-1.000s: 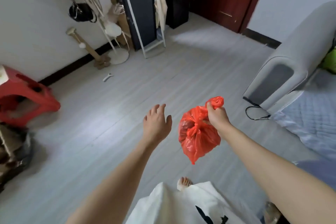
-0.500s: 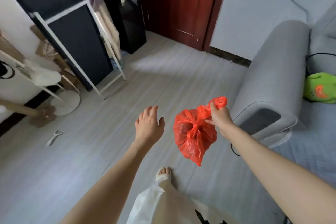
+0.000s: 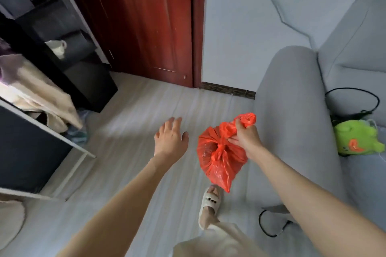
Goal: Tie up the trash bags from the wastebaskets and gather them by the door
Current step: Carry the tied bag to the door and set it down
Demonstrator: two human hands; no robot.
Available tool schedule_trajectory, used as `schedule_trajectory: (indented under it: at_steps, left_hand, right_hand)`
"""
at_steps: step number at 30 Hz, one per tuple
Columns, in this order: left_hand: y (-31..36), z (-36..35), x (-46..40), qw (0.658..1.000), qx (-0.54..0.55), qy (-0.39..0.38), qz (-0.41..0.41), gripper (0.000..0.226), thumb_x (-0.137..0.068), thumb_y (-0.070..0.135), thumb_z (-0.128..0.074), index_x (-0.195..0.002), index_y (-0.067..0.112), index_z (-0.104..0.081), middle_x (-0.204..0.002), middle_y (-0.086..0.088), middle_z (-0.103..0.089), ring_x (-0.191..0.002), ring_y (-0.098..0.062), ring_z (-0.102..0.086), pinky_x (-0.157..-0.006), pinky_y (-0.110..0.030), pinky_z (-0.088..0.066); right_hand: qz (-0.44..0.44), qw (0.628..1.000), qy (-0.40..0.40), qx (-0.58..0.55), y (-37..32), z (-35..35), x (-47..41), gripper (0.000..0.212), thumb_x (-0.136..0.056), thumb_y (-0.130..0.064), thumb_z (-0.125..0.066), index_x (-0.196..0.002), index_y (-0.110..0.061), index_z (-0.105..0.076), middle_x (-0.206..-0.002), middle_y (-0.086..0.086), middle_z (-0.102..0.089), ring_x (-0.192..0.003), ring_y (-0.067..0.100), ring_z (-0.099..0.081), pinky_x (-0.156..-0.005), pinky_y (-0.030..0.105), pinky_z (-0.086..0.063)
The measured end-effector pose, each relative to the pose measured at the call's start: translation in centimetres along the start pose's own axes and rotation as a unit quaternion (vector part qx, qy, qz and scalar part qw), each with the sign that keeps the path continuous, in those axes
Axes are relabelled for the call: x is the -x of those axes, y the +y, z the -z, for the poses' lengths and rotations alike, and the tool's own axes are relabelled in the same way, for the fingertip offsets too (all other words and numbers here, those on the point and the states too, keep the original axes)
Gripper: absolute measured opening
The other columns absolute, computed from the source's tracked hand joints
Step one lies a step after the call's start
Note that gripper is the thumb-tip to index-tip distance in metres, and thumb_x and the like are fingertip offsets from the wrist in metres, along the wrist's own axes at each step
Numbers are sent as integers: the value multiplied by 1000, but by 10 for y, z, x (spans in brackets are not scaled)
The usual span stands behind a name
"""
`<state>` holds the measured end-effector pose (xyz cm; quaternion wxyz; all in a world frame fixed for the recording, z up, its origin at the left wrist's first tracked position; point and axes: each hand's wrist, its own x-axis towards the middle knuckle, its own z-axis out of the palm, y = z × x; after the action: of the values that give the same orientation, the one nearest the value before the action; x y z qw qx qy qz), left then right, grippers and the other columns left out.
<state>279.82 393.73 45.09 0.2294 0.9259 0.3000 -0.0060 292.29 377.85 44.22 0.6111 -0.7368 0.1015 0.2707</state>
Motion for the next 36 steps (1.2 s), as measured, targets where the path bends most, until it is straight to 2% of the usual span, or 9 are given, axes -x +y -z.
schedule_trajectory:
  at_steps: [4,10,15,18,20,23,26,31,36]
  left_hand:
    - [40,-6,-121,1000,4,-9,2,54,-94,31,-42,-144,19,-25,-152,-6,-24,-140,-25,-22,-112,-43,-22]
    - [102,-8,-273,999,-25,-19,-39,56,-93,30,-43,-144,21,-21,-156,-9,-10,-143,-28,-13,-113,-46,-24]
    - [145,-29,-410,994,-44,5,-100,66,-91,28,-47,-147,24,-13,-157,-9,1,-145,-31,-2,-114,-48,-21]
    - [166,-72,-515,987,-63,5,-146,70,-90,29,-47,-148,26,-8,-158,-9,1,-145,-32,0,-115,-48,-19]
    - [173,-98,-569,979,-90,9,-181,72,-91,30,-46,-149,27,-2,-158,-10,4,-145,-33,2,-116,-49,-16]
    - [178,-151,-649,969,-127,7,-214,75,-92,33,-44,-148,29,6,-157,-11,12,-145,-36,7,-117,-50,-12]
    - [181,-216,-721,958,-165,3,-235,75,-93,34,-41,-146,30,12,-156,-10,19,-144,-37,14,-117,-52,-8]
    - [180,-315,-806,965,-151,21,-216,79,-92,26,-41,-145,31,16,-154,-9,26,-142,-36,20,-117,-51,-4]
    - [171,-376,-857,968,-156,59,-187,83,-91,27,-43,-144,33,20,-154,-13,26,-142,-39,18,-116,-53,-4]
  right_hand:
    - [-31,999,10,-19,-48,8,-108,22,-94,-34,-47,-99,-13,-54,-118,23,-61,-96,35,-64,-75,35,-56]
    - [-55,996,22,-61,-118,18,-237,36,-96,-34,-45,-121,-9,-53,-119,14,-60,-99,31,-63,-75,33,-55]
    - [-62,991,57,-107,-149,16,-343,17,-96,-26,-46,-82,-22,-55,-107,10,-59,-85,25,-62,-81,38,-52]
    - [-92,982,115,-116,-137,14,-439,17,-94,-25,-50,-76,-25,-52,-111,15,-61,-83,27,-64,-78,40,-54]
    - [-112,977,136,-122,-126,13,-488,16,-93,-24,-52,-77,-25,-50,-119,19,-60,-97,34,-64,-82,44,-54]
    - [-134,970,163,-123,-101,8,-572,4,-93,-21,-51,-93,-17,-52,-123,22,-57,-109,35,-60,-82,43,-53]
    - [-151,960,188,-144,-65,9,-661,13,-92,-18,-50,-105,-14,-53,-121,22,-59,-108,34,-61,-81,40,-53]
    - [-153,947,235,-159,-6,15,-783,34,-90,-23,-54,-118,-5,-56,-120,18,-61,-100,29,-63,-77,36,-54]
    - [-174,954,207,-130,34,12,-850,39,-93,-26,-50,-127,-7,-51,-124,16,-58,-101,27,-60,-81,37,-52]
